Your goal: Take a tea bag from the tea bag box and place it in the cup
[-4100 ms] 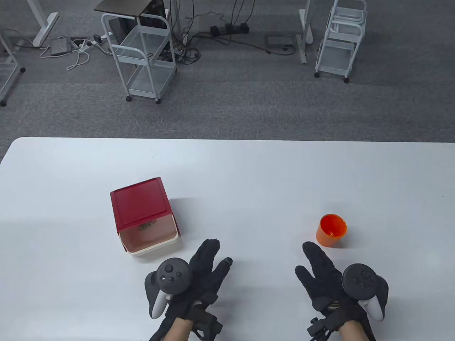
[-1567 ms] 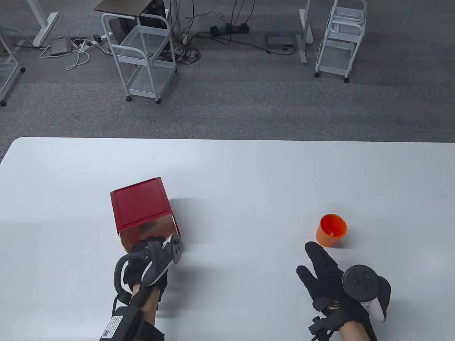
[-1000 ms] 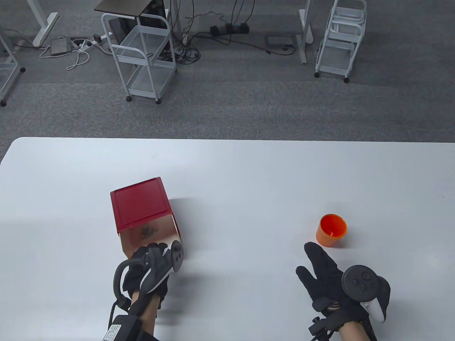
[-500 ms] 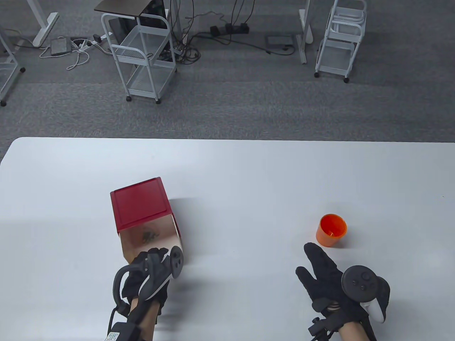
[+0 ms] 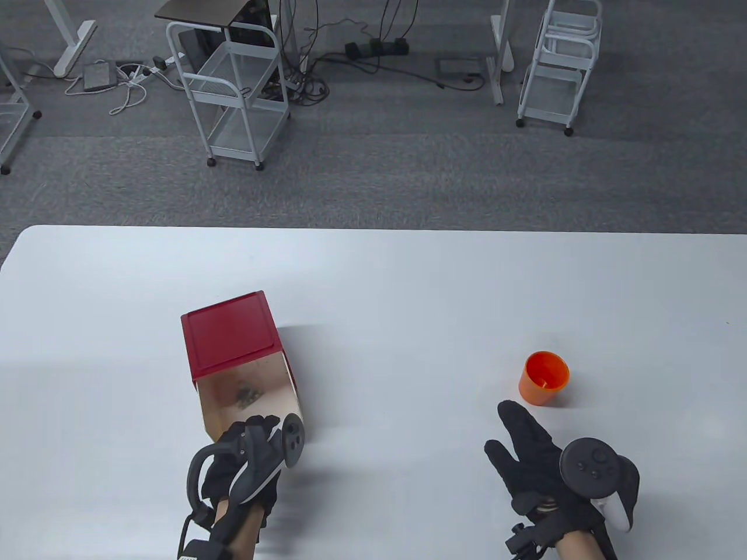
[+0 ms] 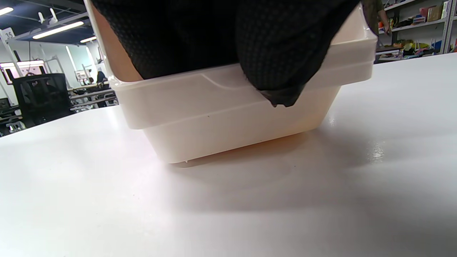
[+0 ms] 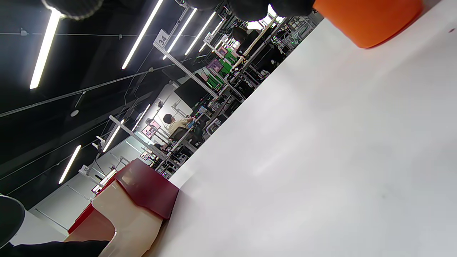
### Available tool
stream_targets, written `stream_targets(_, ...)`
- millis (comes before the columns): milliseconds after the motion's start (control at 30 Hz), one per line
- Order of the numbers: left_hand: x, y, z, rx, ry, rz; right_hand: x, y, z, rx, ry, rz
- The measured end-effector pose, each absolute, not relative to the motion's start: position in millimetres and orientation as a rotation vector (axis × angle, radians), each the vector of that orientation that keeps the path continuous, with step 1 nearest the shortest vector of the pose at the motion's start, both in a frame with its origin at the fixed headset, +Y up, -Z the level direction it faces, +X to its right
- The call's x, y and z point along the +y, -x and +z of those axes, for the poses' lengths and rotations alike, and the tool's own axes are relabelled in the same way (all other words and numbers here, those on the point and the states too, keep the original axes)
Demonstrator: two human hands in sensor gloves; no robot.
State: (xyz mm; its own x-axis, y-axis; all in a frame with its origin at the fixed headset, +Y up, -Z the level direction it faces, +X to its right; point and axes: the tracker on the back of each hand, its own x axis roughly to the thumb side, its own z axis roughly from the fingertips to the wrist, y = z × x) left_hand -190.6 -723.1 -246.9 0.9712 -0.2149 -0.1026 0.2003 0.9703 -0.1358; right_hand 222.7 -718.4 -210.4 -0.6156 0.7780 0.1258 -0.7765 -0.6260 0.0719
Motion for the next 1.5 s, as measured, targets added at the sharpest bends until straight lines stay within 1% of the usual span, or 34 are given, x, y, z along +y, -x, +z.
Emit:
stream_targets(733,-728,181,-228,0.105,0.135,-0.211,-720,-221,-208,0.024,-0.185,2.237)
stream_targets(1500,-732,177,-218,0.098,0.156,-0.221,-720,-223,-205,0.023,-0.185,2.235)
